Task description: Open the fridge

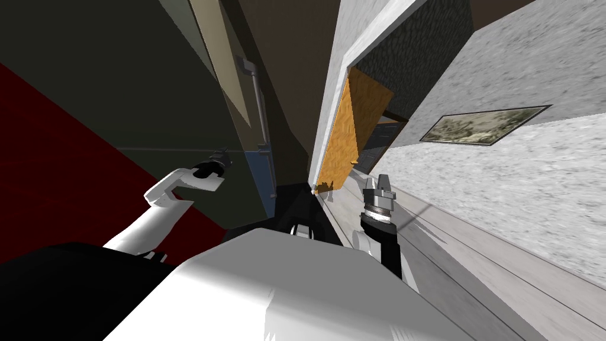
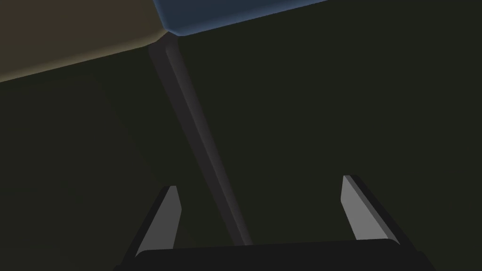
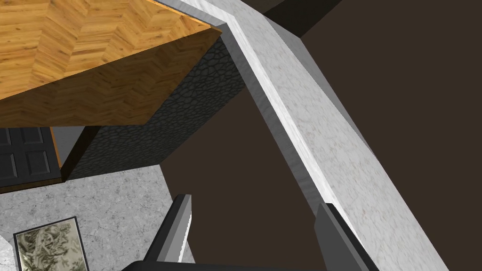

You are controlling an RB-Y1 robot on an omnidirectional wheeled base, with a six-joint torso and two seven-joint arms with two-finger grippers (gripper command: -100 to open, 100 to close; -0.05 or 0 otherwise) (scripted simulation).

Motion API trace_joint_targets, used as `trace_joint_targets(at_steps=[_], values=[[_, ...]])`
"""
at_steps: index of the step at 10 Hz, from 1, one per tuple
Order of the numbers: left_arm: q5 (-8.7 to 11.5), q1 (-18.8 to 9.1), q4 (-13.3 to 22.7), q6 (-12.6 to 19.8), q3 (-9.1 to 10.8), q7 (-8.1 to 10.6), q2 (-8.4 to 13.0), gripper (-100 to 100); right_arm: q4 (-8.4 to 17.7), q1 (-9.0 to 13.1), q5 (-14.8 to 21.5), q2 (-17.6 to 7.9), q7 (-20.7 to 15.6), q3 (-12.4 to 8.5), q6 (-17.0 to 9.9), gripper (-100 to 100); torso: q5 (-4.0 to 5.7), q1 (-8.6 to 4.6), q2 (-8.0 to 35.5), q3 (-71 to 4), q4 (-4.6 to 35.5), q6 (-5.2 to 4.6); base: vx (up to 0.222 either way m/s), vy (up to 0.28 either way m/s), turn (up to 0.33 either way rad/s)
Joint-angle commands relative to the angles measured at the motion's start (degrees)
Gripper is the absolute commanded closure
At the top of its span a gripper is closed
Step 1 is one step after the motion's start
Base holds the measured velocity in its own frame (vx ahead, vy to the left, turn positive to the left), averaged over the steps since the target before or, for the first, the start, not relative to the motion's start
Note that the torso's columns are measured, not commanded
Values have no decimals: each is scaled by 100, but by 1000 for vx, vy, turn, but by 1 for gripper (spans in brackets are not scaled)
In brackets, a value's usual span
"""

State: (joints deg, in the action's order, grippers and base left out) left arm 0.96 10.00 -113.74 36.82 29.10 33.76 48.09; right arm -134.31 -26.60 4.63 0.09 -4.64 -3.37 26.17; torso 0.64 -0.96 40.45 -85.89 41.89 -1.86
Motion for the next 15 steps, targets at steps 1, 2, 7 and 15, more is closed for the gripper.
trace_joint_targets(at_steps=[1, 2, 7, 15], values=[[77, -82, -49, -107, 8, 49, 106, -100, 0, 0, 0, 0, 0, 0, 0, 0, 2, 6, 7, 3, 4, -8, -3, 3, -46], [128, -140, 48, 81, 58, 181, 231, -100, 0, 0, 0, -1, 0, 0, 0, 0, -1, 11, 9, 5, 4, -8, -15, -54, -81], [179, -196, 141, 261, 104, 309, 353, -100, 0, 0, 0, 0, 0, 0, 0, 0, 3, -10, -1, -1, -3, -8, 2, -44, -28], [321, -344, 393, 741, 227, 661, 695, -100, 0, 0, 0, -1, 0, 0, 0, 0, -8, -1, -15, -11, -15, -35, -1, -34, -51]])
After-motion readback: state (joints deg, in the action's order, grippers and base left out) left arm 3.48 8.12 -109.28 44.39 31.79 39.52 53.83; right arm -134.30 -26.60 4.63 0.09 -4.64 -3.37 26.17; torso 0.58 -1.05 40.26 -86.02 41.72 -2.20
